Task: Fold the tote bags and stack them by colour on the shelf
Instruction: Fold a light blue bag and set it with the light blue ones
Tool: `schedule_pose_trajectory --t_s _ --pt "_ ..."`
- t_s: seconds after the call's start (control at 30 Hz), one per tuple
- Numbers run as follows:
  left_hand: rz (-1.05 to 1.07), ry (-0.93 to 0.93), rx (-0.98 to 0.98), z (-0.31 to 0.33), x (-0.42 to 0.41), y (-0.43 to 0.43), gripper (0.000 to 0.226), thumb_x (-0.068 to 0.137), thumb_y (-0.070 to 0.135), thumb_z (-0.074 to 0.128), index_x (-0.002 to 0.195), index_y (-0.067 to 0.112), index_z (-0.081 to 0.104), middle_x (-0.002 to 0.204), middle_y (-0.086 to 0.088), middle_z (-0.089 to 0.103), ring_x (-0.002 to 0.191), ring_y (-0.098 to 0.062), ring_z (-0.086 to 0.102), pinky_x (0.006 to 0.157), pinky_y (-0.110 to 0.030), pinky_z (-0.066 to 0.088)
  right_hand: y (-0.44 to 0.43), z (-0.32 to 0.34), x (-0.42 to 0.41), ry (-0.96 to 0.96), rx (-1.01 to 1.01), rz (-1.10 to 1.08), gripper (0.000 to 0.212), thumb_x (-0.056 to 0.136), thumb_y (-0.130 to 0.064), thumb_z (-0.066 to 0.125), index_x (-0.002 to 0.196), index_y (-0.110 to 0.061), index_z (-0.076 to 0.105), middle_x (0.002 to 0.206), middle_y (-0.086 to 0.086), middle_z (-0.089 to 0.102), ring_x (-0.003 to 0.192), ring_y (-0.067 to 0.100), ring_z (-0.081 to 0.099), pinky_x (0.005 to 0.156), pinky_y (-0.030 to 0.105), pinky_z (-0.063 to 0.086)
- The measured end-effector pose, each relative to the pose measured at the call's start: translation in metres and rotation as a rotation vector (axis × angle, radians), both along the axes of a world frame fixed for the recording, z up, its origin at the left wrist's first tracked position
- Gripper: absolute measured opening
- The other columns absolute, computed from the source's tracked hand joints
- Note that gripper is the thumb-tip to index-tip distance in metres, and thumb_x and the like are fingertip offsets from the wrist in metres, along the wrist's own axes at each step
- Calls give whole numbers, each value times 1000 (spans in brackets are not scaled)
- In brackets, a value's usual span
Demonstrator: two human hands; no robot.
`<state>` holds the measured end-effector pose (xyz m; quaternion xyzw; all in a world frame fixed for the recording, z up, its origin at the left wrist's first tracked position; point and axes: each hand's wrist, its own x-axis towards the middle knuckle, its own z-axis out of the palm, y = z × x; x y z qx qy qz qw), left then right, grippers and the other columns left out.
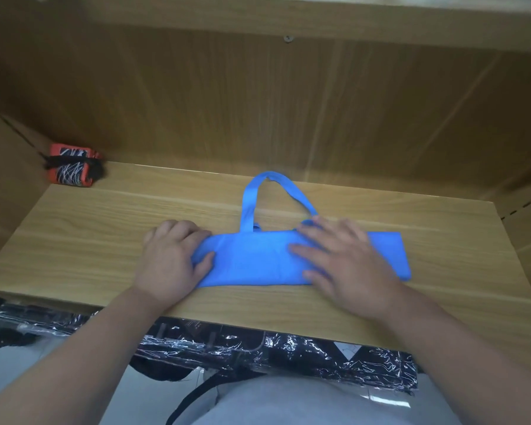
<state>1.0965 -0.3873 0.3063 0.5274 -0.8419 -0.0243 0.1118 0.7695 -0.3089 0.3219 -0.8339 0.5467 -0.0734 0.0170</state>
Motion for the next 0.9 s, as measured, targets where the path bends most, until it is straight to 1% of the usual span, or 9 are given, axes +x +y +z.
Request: schedule_pose_trajectory --t_s 0.13,0.23,0.3,0.37,0.47,0.53,0.63,0.73,0.9 --pt "-48 -13 36 -1 5 2 50 91 45 42 121 15 70 120 -3 66 112 -33 59 91 -43 38 -4 -20 14 101 274 136 62 99 -70 17 157 -50 6 166 -22 -6 154 11 -17 123 47 -8" --pt "81 -4 182 -5 20 10 64 98 54 26 149 20 45 159 -1 37 148 -25 29 119 -51 19 -6 -17 11 106 295 144 62 100 -71 14 157 -51 -2 165 -24 -16 151 9 -25 122 45 -15" --pt "162 20 257 -8 30 18 75 96 62 14 158 22 27 167 4 17 155 -17 8 123 -53 4 -6 -12 12 109 326 140 61 99 -72 11 156 -52 -2 164 -24 -19 150 8 -28 122 44 -17" --pt "190 25 285 -7 32 20 82 92 68 12 159 22 23 168 7 13 155 -15 2 123 -53 2 -5 -9 14 117 348 133 64 95 -74 3 155 -54 -4 163 -25 -21 149 7 -29 122 44 -17" --pt "256 56 284 -2 29 17 80 87 69 31 147 19 44 159 -2 33 150 -28 24 120 -55 17 -6 -6 17 121 371 124 68 90 -78 -4 154 -55 -6 162 -25 -23 149 7 -29 122 44 -15" --pt "295 79 265 5 28 13 74 80 70 48 128 16 59 137 -8 50 130 -34 44 111 -50 34 -6 -5 18 116 374 118 71 87 -80 -8 154 -56 -6 161 -26 -24 149 7 -29 122 44 -15" --pt "336 80 301 19 24 10 54 76 55 78 111 17 62 116 -5 56 114 -30 48 101 -41 39 -5 -6 19 103 376 116 72 85 -81 -11 153 -57 -5 161 -27 -24 150 8 -28 122 43 -16" --pt "410 273 411 29 18 12 42 72 37 87 94 23 54 98 -1 60 96 -27 57 79 -40 45 -5 -6 18 60 367 118 74 86 -81 -10 155 -55 3 163 -26 -17 151 8 -24 122 43 -15" --pt "606 712 544 31 10 22 60 76 16 87 123 31 54 108 -3 62 95 -22 65 85 -41 54 -3 -7 19 52 360 130 75 85 -82 -12 154 -56 4 163 -28 -18 151 6 -23 123 42 -14"
